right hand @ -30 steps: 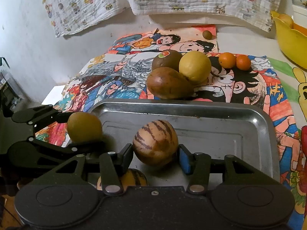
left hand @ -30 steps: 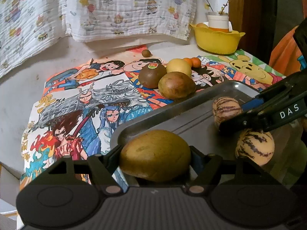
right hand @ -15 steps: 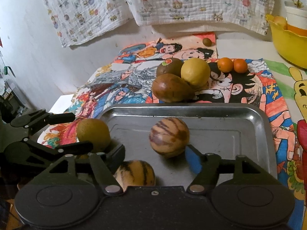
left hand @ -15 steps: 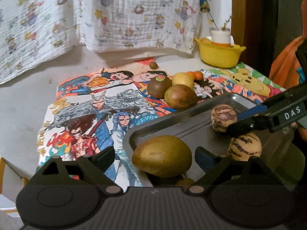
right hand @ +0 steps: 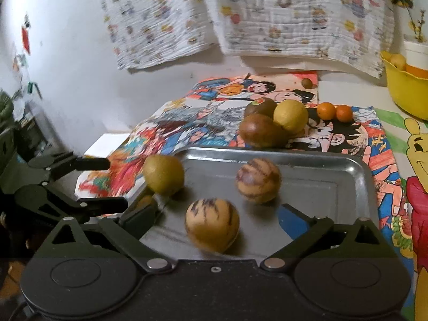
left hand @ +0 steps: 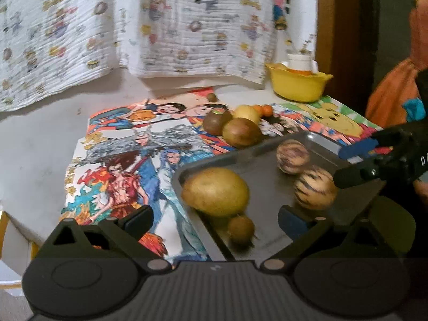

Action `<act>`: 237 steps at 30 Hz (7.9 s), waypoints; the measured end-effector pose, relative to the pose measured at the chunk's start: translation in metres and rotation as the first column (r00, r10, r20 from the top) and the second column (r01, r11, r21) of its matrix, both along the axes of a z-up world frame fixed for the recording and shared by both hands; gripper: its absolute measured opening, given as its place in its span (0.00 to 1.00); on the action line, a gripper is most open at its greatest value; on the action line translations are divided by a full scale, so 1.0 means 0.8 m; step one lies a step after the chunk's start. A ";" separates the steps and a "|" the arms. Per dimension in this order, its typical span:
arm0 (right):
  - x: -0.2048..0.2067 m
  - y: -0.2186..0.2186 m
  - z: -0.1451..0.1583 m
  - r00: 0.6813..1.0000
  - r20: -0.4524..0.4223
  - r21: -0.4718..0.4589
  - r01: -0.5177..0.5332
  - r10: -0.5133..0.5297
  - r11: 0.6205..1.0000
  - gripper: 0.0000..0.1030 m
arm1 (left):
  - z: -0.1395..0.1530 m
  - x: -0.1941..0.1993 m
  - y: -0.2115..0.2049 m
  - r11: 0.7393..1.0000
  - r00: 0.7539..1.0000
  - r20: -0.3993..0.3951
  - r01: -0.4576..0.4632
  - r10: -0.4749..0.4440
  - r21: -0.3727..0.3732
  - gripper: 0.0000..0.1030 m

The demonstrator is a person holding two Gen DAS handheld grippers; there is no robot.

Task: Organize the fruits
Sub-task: 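Release the pepino onto the tray with the right tool while the left tool releases the pear, then move both tools away from the tray toward the fruit pile beside it, then grasp the brown pear with the left tool while the right tool grasps a tangerine, then carry the brown pear and tangerine over the metal tray with both tools, then open the left tool to drop the brown pear while the right tool releases the tangerine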

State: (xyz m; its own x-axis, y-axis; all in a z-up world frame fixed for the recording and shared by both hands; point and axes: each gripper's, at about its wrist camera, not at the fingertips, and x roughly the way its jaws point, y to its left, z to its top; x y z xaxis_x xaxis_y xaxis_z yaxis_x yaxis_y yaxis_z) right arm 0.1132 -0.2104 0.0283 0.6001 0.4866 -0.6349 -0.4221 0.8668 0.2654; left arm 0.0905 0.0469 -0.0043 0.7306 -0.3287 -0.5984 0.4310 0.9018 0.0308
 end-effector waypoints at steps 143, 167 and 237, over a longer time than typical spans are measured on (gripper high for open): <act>0.259 -0.058 -0.065 0.982 0.091 -0.324 -0.128 0.165 0.937 0.34 | -0.035 0.297 -0.147 0.983 0.912 -0.369 0.184 -0.178 -0.020 0.61; 0.209 -0.062 -0.037 0.984 0.127 -0.185 -0.096 0.121 0.978 0.34 | 0.000 0.253 -0.135 0.983 0.941 -0.284 0.175 -0.182 -0.051 0.60; 0.002 -0.040 -0.036 0.983 0.110 -0.245 -0.115 0.145 0.963 0.61 | 0.031 0.110 -0.102 0.967 0.983 -0.155 0.134 -0.101 0.215 0.86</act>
